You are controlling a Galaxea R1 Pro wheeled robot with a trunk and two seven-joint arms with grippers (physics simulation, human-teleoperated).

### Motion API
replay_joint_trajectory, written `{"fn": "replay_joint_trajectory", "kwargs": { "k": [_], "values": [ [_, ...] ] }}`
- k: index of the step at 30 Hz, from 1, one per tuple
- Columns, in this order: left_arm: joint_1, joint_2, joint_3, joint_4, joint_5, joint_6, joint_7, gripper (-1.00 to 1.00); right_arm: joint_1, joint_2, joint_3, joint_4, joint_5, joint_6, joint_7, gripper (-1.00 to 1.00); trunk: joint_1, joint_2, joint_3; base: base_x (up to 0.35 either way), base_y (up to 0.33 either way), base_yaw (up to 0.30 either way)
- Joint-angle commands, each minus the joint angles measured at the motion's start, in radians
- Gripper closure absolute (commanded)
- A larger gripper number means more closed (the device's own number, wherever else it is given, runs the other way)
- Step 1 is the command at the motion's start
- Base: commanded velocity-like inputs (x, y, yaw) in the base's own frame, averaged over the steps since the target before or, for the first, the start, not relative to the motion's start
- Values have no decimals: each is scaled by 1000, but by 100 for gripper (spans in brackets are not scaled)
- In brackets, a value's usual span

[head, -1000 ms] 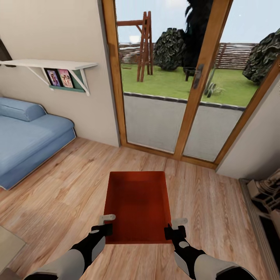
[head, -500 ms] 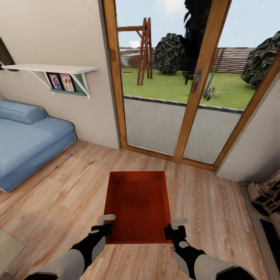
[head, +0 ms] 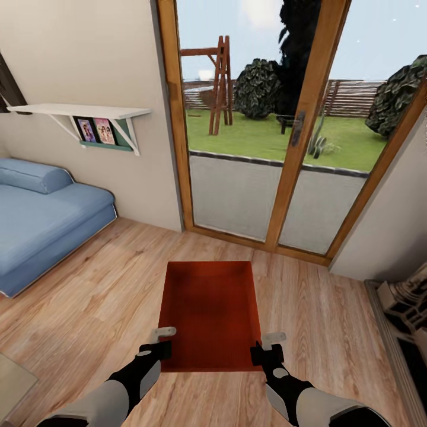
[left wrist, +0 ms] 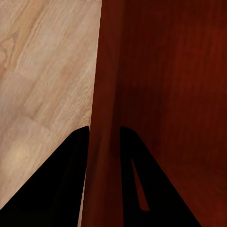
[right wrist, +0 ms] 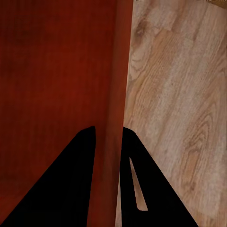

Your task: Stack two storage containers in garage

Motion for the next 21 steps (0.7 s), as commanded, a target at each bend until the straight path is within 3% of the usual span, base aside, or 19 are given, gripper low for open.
{"fn": "replay_joint_trajectory", "kwargs": {
  "k": [1,21],
  "values": [
    [0,14,3,2,9,2,19,100,-2,0,-34,-2,-7,-24,-4,100,0,-1,1,0,0,0],
    [0,14,3,2,9,2,19,100,-2,0,-34,-2,-6,-24,-4,100,0,-1,32,0,0,0]
  ]
}}
